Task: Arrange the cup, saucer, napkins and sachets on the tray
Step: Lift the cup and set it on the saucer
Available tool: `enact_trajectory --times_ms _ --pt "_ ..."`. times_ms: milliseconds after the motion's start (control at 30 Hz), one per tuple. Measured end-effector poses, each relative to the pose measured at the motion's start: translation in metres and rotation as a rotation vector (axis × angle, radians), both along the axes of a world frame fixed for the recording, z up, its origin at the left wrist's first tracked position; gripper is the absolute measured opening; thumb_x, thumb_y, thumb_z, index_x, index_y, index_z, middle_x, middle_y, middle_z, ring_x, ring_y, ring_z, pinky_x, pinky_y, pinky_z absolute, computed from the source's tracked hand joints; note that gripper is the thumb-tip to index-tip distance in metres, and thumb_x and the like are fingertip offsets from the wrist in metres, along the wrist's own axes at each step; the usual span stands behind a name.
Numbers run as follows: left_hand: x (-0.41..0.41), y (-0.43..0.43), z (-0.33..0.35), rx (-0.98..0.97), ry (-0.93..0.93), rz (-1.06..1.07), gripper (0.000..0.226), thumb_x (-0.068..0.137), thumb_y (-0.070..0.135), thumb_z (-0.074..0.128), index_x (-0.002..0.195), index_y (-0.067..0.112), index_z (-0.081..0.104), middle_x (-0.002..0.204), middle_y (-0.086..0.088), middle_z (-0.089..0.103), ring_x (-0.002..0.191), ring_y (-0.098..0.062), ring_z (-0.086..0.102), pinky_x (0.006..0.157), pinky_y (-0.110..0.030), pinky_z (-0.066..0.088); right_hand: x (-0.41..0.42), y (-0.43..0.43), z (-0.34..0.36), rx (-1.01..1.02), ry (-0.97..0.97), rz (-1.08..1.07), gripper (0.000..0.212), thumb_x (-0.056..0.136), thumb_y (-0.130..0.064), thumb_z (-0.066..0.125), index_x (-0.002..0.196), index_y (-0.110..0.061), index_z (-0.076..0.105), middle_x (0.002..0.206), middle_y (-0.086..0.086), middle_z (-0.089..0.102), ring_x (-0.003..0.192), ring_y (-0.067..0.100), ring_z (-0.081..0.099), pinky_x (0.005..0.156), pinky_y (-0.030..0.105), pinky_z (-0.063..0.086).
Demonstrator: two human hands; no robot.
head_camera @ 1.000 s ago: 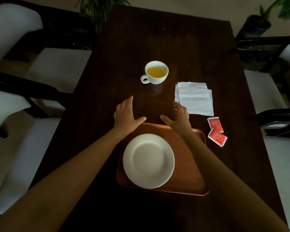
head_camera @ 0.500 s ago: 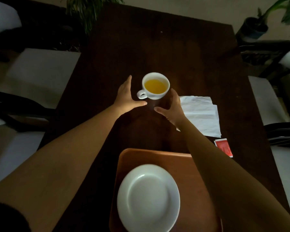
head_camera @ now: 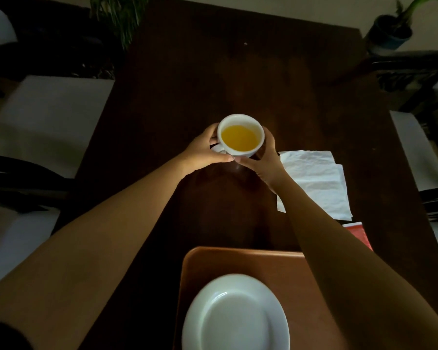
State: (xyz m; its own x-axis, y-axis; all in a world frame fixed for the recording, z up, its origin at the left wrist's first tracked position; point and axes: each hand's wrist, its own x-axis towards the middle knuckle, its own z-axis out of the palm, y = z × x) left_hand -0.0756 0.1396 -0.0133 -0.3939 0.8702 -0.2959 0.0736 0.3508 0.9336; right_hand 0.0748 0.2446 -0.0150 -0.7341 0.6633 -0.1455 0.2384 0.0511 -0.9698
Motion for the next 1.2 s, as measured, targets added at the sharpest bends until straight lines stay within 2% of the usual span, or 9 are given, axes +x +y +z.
enact_trajectory --times_ms 100,233,400,567,700,867,967,1033,1200 --pt "0.001 0.001 -0.004 0.032 0.035 0.051 0.082 0.069 0.009 0.077 0.136 0.021 0.032 0.14 -0.002 0.046 0.128 -0.013 0.043 0.105 -0.035 0.039 0.0 0.0 -0.002 -0.037 0.019 -0.006 0.085 0.069 -0.004 0.077 0.135 -0.018 0.025 0.137 0.004 0.041 0.127 0.018 0.044 0.093 0.024 0.047" --pt "0.007 -0.002 -0.004 0.039 0.058 0.06 0.08 0.067 0.012 0.079 0.134 0.019 0.036 0.139 -0.002 0.047 0.127 -0.013 0.044 0.104 -0.035 0.039 0.006 0.0 -0.001 -0.065 0.022 0.021 0.084 0.069 0.0 0.076 0.134 -0.017 0.026 0.132 0.001 0.042 0.125 0.018 0.045 0.098 0.031 0.047" --pt "0.029 -0.022 0.004 0.07 0.063 0.107 0.079 0.066 0.016 0.08 0.131 0.018 0.037 0.135 0.001 0.048 0.124 -0.01 0.045 0.084 -0.014 0.041 0.023 -0.009 0.011 -0.029 0.02 0.072 0.085 0.068 -0.001 0.077 0.134 -0.013 0.027 0.137 0.008 0.04 0.125 0.017 0.046 0.097 0.029 0.048" --pt "0.059 -0.054 0.021 0.101 0.042 0.198 0.082 0.066 0.012 0.08 0.133 0.017 0.033 0.135 0.001 0.044 0.12 -0.005 0.044 0.088 -0.02 0.044 0.047 -0.029 0.027 -0.011 0.042 0.137 0.086 0.065 -0.005 0.08 0.132 -0.021 0.028 0.135 0.003 0.041 0.125 0.015 0.047 0.098 0.033 0.048" --pt "0.086 -0.082 0.031 0.13 0.03 0.235 0.082 0.065 0.005 0.078 0.131 0.019 0.033 0.135 -0.002 0.044 0.112 0.0 0.048 0.072 -0.007 0.047 0.07 -0.051 0.038 0.001 0.058 0.194 0.089 0.064 -0.004 0.08 0.134 -0.019 0.028 0.138 0.005 0.039 0.126 0.014 0.046 0.099 0.033 0.048" --pt "0.119 -0.123 0.037 0.086 0.095 0.213 0.099 0.064 0.008 0.079 0.14 0.033 0.02 0.146 0.003 0.028 0.127 -0.008 0.034 0.086 -0.017 0.041 0.101 -0.082 0.047 0.033 0.052 0.268 0.089 0.065 -0.001 0.079 0.135 -0.018 0.026 0.139 0.007 0.037 0.127 0.014 0.044 0.098 0.024 0.047" --pt "0.143 -0.147 0.042 0.083 0.134 0.194 0.097 0.063 0.01 0.08 0.136 0.039 0.024 0.145 0.004 0.026 0.121 -0.002 0.036 0.075 -0.005 0.042 0.122 -0.102 0.049 0.028 0.048 0.319 0.091 0.064 -0.002 0.08 0.136 -0.018 0.026 0.138 0.004 0.038 0.126 0.012 0.044 0.1 0.025 0.046" --pt "0.159 -0.161 0.044 0.088 0.148 0.188 0.093 0.063 0.009 0.08 0.134 0.039 0.027 0.144 0.002 0.027 0.114 0.002 0.041 0.069 -0.002 0.045 0.137 -0.115 0.046 0.035 0.045 0.334 0.093 0.063 0.0 0.08 0.137 -0.014 0.024 0.138 0.007 0.037 0.127 0.014 0.044 0.1 0.027 0.046" --pt "0.199 -0.191 0.044 0.062 0.15 0.207 0.092 0.063 0.008 0.081 0.134 0.031 0.026 0.142 -0.002 0.031 0.12 -0.008 0.041 0.08 -0.009 0.043 0.173 -0.143 0.037 0.05 0.025 0.37 0.096 0.063 0.001 0.079 0.137 -0.012 0.02 0.142 0.013 0.025 0.132 0.019 0.038 0.104 0.03 0.043"
